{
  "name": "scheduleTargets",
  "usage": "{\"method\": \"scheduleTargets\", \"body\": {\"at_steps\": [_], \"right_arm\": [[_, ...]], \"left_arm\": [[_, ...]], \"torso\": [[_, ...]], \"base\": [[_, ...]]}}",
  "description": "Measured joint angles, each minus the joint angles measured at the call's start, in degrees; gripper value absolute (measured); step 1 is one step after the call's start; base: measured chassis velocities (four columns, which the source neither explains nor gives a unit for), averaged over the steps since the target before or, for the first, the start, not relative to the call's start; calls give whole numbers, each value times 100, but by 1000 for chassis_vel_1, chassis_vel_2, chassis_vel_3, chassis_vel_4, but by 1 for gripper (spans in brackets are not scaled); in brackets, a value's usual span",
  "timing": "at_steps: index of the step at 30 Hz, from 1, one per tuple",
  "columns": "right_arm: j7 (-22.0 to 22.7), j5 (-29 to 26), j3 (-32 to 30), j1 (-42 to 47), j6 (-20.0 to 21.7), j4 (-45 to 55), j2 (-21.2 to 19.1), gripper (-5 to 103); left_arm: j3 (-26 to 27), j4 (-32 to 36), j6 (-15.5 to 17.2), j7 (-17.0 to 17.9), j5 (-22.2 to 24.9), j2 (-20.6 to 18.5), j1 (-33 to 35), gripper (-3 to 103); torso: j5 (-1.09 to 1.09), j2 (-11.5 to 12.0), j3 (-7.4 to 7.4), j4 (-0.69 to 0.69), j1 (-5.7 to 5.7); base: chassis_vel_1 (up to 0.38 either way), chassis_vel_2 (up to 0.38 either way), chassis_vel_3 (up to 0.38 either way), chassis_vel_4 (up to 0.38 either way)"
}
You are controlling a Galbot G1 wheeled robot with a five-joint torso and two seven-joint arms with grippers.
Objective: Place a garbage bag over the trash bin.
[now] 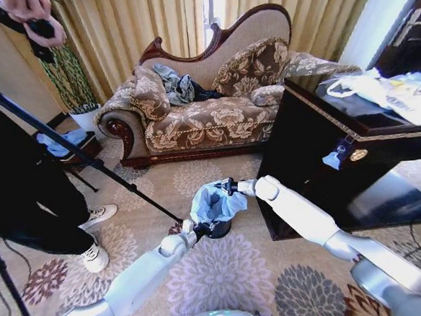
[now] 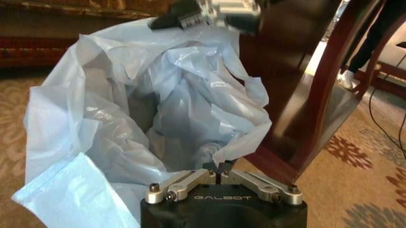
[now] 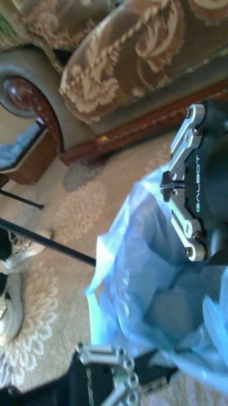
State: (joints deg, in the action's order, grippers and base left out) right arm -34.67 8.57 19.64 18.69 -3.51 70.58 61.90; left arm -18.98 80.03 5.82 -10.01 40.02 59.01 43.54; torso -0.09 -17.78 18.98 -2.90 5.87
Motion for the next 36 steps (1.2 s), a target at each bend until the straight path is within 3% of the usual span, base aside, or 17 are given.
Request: {"method": "scheduleTargets", "body": {"at_steps": [11, 22, 36], "right_arm": [[154, -17, 280, -224, 522, -72, 55, 0], [92, -9, 821, -481, 722, -397, 210, 0], [162, 65, 1297, -651, 999, -1008, 547, 0]], "left_arm": [[329, 46, -221, -74, -26, -46, 211, 0], [545, 156, -396, -103, -127, -39, 337, 0], [893, 265, -682, -391, -314, -9, 651, 0]], "torso": [[-2, 0, 0, 0, 0], [-1, 0, 0, -1, 0], [-1, 0, 0, -1, 0]], "base": [[0, 0, 0, 0], [0, 0, 0, 0], [0, 0, 0, 0]]}}
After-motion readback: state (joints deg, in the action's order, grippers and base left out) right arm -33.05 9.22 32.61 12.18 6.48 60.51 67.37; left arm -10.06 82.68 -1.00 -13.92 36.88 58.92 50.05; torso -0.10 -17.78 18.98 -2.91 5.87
